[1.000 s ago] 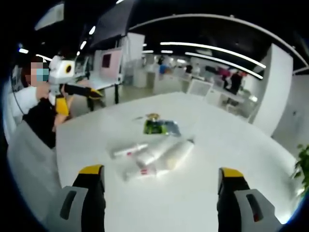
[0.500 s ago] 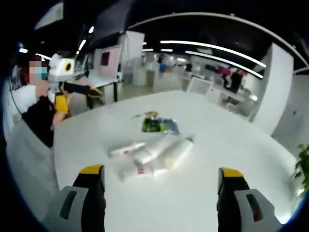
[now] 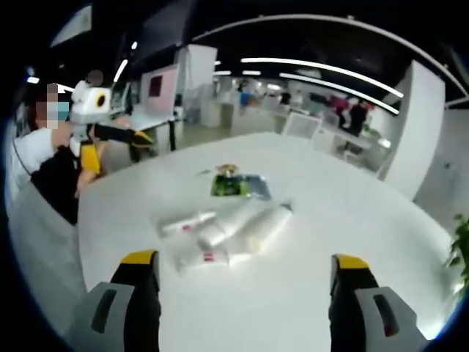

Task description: Arrange the skincare products in the storage area until every visible bottle or jar stands upright without overlapping.

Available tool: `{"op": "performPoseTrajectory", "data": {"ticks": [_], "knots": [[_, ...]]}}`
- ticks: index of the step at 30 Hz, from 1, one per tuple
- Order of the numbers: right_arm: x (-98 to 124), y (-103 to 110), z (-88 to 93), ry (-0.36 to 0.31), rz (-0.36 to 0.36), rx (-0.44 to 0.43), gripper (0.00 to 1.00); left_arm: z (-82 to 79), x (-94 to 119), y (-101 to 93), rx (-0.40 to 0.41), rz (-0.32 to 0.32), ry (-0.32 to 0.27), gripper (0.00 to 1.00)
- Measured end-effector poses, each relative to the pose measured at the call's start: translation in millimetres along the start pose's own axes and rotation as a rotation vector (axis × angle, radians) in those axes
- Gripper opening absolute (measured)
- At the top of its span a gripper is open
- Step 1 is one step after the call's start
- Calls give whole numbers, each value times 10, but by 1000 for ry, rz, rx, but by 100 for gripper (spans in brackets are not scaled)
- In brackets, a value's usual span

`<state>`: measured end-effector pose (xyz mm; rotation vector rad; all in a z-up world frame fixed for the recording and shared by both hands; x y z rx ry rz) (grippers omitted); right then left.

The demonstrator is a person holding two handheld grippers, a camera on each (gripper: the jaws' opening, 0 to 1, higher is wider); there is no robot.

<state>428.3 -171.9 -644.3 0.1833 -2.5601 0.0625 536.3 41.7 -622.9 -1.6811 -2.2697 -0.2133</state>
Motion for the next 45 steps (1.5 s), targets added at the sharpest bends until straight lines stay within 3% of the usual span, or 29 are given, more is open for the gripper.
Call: {"op": "performPoseTrajectory", "data": {"ticks": [16, 45], "knots": [[-330, -179, 12, 25, 7, -21, 94, 1, 10, -133, 5, 1, -1, 98], [-823, -374, 41, 95, -6, -88, 89, -1, 86, -59, 25, -23, -27, 98]]}}
Point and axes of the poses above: the point that each gripper's makers call its tool centre point, and the gripper's own axes: x roughly backward along the fingers, y roughly to its left, z roughly out of its underside, the point moved 2 cm from there along x, roughly backward along the fingers, and after that the axes turned 8 degrees about -x, right-handed, at the moved point
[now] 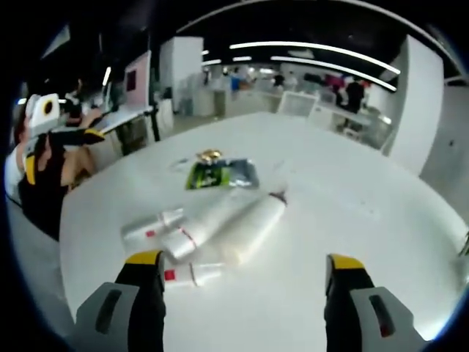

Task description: Arrange the skincare products in the storage area until every visible bottle or jar stands upright without overlapping.

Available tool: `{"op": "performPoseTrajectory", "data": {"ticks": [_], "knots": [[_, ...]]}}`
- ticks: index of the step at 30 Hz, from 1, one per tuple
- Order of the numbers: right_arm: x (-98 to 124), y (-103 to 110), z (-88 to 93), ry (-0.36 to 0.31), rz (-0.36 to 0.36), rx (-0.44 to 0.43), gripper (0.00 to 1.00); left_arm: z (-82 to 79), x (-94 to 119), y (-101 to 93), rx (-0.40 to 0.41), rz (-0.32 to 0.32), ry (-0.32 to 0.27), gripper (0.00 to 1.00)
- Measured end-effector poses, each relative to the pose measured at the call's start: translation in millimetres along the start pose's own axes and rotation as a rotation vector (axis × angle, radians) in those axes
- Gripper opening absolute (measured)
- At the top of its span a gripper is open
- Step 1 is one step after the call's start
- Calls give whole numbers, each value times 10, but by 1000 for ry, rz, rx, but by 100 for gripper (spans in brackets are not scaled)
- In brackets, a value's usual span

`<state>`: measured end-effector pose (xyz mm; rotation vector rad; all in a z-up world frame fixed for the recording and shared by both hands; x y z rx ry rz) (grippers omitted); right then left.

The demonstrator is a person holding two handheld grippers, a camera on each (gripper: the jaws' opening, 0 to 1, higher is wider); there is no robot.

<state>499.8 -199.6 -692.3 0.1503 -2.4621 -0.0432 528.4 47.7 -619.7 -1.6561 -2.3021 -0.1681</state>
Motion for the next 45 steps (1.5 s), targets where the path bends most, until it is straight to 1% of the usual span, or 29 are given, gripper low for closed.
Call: {"op": "performPoseTrajectory", "data": {"ticks": [3, 6, 12, 17, 20, 23, 26, 31, 33, 35, 38, 39, 43, 45], "knots": [[-46, -8, -25, -1, 3, 3, 89, 12, -1, 19, 2, -2, 1, 98], [-113, -32, -31, 0, 3, -36, 87, 16, -5, 2, 6, -1, -1, 98], [-219, -33, -20, 17, -12, -81, 69, 45, -31, -8, 11, 1, 4, 98], [-298, -63, -45, 28, -4, -96, 65, 47, -49, -20, 13, 4, 4, 98], [-336, -54, -65, 31, -14, -131, 57, 52, -66, -7, 16, 6, 4, 98], [-389, -39, -89, 30, -19, -143, 57, 67, -73, 18, 17, 9, 5, 98], [-440, -8, -67, 51, -21, -136, 54, 71, -84, 7, 19, 10, 6, 98], [-517, 25, -18, 74, -24, -153, 50, 91, -86, -15, 25, 11, 9, 98], [-549, 12, -8, 85, -10, -173, 46, 97, -91, -31, 25, 14, 11, 98], [-580, -4, -32, 77, 5, -207, 44, 102, -98, -37, 26, 16, 12, 98], [-613, -49, -54, 75, 37, -230, 35, 111, -108, -28, 33, 18, 12, 98], [-635, -49, -54, 83, 38, -232, 34, 112, -105, -25, 34, 19, 10, 98], [-711, -35, -42, 106, 37, -258, 35, 113, -112, 19, 39, 19, 5, 98], [-744, -30, -38, 112, 43, -261, 32, 119, -120, 26, 44, 20, 4, 98]]}}
Point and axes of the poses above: the point that each gripper's makers call its tool centre point, and the gripper's own axes: x roughly backward along the fingers, y roughly to its left, z roughly out of its underside, the point moved 2 cm from there along x, roughly backward along the fingers, and after that the axes turned 8 degrees about -x, right-handed, at the moved point
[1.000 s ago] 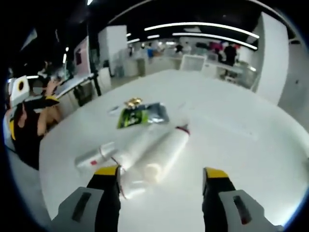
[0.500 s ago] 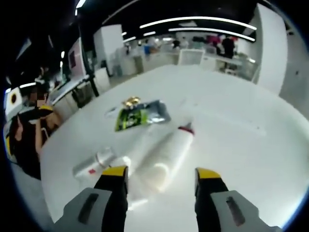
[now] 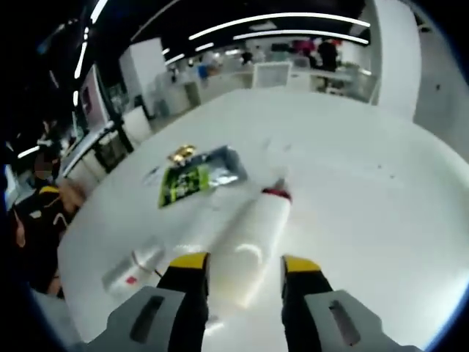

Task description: Arrange the skincare products in the storage area until every visible bottle or jar stands upright without overlapping.

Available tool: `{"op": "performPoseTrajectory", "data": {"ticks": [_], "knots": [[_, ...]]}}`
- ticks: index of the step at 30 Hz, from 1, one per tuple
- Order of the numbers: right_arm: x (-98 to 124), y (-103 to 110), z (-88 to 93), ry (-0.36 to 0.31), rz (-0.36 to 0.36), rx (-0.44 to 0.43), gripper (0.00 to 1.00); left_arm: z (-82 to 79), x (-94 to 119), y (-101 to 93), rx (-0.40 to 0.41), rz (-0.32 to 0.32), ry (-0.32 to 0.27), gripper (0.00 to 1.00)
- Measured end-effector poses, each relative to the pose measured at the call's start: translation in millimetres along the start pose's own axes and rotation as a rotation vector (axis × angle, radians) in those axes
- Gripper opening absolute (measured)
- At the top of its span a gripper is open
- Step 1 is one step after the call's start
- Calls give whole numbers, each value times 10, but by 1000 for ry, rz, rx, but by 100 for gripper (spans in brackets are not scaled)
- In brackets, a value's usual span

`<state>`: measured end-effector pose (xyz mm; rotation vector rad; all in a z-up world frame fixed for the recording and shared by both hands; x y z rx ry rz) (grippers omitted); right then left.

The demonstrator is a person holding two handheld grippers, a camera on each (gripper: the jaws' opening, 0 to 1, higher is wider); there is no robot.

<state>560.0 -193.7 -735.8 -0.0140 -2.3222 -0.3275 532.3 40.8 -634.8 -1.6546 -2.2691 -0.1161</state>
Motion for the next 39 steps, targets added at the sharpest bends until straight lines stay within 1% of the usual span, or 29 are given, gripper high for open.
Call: {"op": "performPoseTrajectory", "data": {"ticks": [7, 13, 18, 27, 33, 37, 39], "knots": [[-69, -4, -6, 13, 32, 13, 26, 33, -6, -28, 14, 0, -4, 98], [-139, -20, 19, 47, 69, 33, 26, 50, -15, -5, 21, 0, -7, 97], [-184, -13, 6, 62, 77, 42, 28, 54, -43, -26, 29, 2, -12, 97], [-289, -31, -1, 108, 109, 34, 30, 51, -54, -65, 32, 4, -14, 97], [-326, -73, -27, 133, 138, 44, 26, 52, -49, 6, 38, 5, -23, 96], [-318, -144, -32, 139, 145, 13, 23, 49, -37, 71, 42, -2, -29, 96], [-316, -144, -31, 142, 142, 28, 22, 52, -35, 102, 44, -4, -30, 96]]}}
Point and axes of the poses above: the point that each gripper's makers call its tool centre point, and the gripper's own axes: x roughly backward along the fingers, y roughly to its left, z roughly out of its underside, the point moved 2 cm from there along x, roughly backward along the fingers, and after that the axes turned 8 degrees about -x, right-handed, at the moved point
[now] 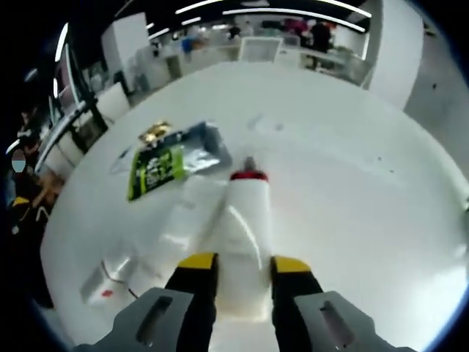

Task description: Arrange the skincare products in the storage area until every visible bottle or jar stands upright without overlapping.

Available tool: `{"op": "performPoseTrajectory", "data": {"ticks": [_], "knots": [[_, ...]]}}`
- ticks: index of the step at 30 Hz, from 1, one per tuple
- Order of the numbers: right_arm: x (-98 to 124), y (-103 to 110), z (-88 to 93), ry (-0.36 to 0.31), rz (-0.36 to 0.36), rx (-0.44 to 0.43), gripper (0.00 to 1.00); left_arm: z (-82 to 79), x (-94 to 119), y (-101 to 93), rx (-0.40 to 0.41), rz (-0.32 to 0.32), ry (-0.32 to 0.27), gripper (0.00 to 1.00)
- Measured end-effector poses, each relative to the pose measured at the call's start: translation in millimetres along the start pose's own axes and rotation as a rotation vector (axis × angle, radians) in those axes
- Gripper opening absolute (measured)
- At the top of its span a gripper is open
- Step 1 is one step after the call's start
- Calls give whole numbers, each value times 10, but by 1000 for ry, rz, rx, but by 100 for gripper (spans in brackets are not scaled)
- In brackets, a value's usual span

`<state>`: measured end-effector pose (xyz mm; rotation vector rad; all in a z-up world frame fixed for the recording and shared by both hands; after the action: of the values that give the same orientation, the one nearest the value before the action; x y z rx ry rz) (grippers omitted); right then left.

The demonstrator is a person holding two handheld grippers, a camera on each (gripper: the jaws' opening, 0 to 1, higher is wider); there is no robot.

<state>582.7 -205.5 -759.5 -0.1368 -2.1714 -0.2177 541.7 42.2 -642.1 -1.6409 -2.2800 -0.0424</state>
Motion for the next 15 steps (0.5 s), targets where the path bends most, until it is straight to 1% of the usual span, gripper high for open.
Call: {"op": "performPoseTrajectory", "data": {"ticks": [2, 5, 10, 13, 15], "knots": [[-4, 3, -2, 2, 5, 5, 22, 3, -5, 34, 0, -2, 1, 96], [-9, -1, -5, 8, 8, 22, 22, -7, -14, 25, 3, 3, -1, 96], [-12, -24, -10, 5, 0, 6, 20, -26, -28, 18, -3, 6, 1, 95], [-10, -29, -6, -6, -7, 0, 20, -27, -41, 30, 0, 7, 3, 94], [-8, -30, -8, -28, -7, 20, 20, -25, -64, 54, 4, 5, 5, 94]]}}
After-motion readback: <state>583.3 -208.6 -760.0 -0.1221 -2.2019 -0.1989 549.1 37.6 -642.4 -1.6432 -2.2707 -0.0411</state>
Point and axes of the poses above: the point that each gripper's makers call its tool centre point, and the gripper's own axes: x roughly backward along the fingers, y roughly to its left, z roughly out of its underside, the point moved 2 cm from there along x, roughly backward along the fingers, and after that the axes turned 8 degrees about -x, right-handed, at the moved point
